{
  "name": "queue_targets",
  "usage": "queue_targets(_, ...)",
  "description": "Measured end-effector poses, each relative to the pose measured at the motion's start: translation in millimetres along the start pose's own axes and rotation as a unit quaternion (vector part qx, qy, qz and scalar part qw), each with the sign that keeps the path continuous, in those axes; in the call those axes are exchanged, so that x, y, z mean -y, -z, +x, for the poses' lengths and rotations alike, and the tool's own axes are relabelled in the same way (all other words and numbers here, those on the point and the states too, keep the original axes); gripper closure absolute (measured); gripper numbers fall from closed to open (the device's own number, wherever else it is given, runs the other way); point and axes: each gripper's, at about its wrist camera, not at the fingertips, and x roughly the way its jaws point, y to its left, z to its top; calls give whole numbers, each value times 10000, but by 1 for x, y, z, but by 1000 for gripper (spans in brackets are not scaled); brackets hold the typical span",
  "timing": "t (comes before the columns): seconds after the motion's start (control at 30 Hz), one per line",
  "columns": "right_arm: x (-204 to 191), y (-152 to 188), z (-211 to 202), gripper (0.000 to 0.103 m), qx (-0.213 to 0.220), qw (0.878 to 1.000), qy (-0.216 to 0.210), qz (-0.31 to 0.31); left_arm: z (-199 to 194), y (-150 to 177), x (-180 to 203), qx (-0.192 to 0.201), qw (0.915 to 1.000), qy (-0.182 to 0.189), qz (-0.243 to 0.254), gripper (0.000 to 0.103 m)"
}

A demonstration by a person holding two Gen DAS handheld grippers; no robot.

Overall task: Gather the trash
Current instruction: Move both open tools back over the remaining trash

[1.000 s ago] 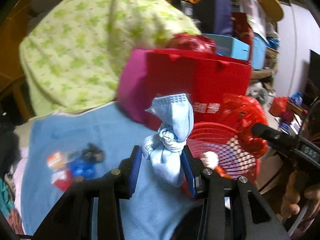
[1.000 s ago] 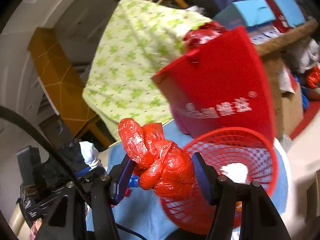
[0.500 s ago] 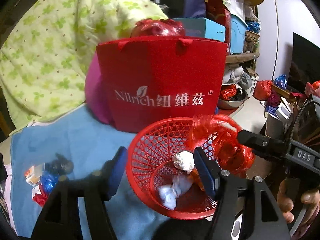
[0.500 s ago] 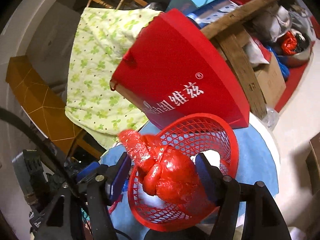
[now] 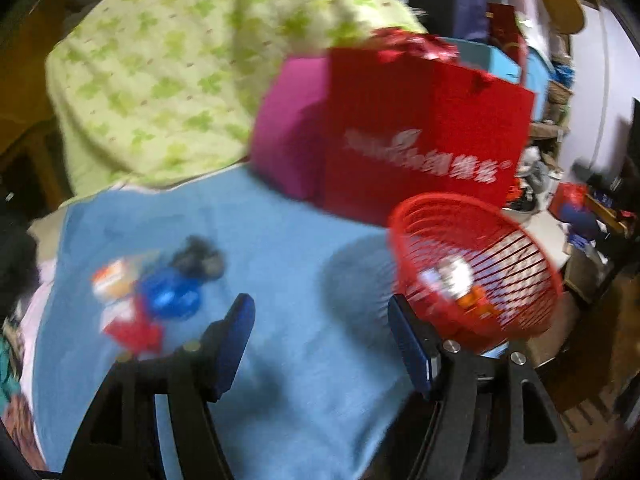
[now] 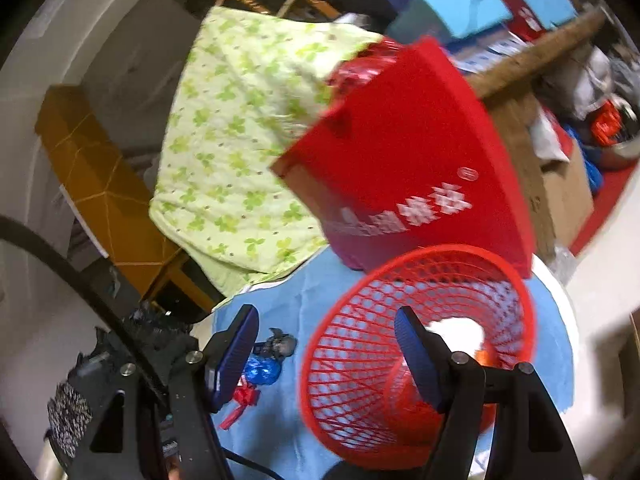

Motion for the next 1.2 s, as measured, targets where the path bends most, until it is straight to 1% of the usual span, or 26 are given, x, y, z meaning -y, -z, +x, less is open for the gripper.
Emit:
queue_targets(0.1, -29, 4, 10, 29, -76, 9995, -159, -267, -2, 23, -37, -90, 9992, -325, -197, 33)
queue_targets(0.2, -58, 13, 28, 29, -282, 9976, -355, -528, -6, 48, -76, -183, 9965, -665, -466, 33)
queue_targets(0.3, -87, 27, 52, 29, -588, 9941, -461, -789, -8, 69, -115, -291, 9915, -1008, -772, 33)
queue_targets(0.47, -123, 60, 103, 29, -1248, 9850, -634, -1009, -10, 95, -174, -404, 9810, -1343, -1341, 33)
queue_targets(0.63, -141, 92, 158, 29, -1849, 9734, -623, -1204, -6, 112, -210, -471, 9738, -1424, -1707, 33)
queue_targets(0.77, -143, 114, 207, 29, -2292, 9635, -511, -1286, 7, 119, -227, -571, 9710, -1455, -1807, 33)
queue_targets(0.9, -141, 126, 246, 29, -2518, 9589, -357, -1260, 18, 121, -244, -592, 9691, -1456, -1899, 33)
queue_targets(1.0, -138, 132, 271, 29, -2639, 9557, -338, -1262, 26, 118, -253, -574, 9688, -1468, -1912, 33)
queue_targets(1.13, -134, 143, 298, 29, -2784, 9518, -477, -1197, 37, 112, -265, -576, 9679, -1432, -1986, 33)
queue_targets(1.2, -133, 147, 310, 29, -2844, 9501, -566, -1152, 43, 107, -270, -546, 9684, -1326, -2042, 33)
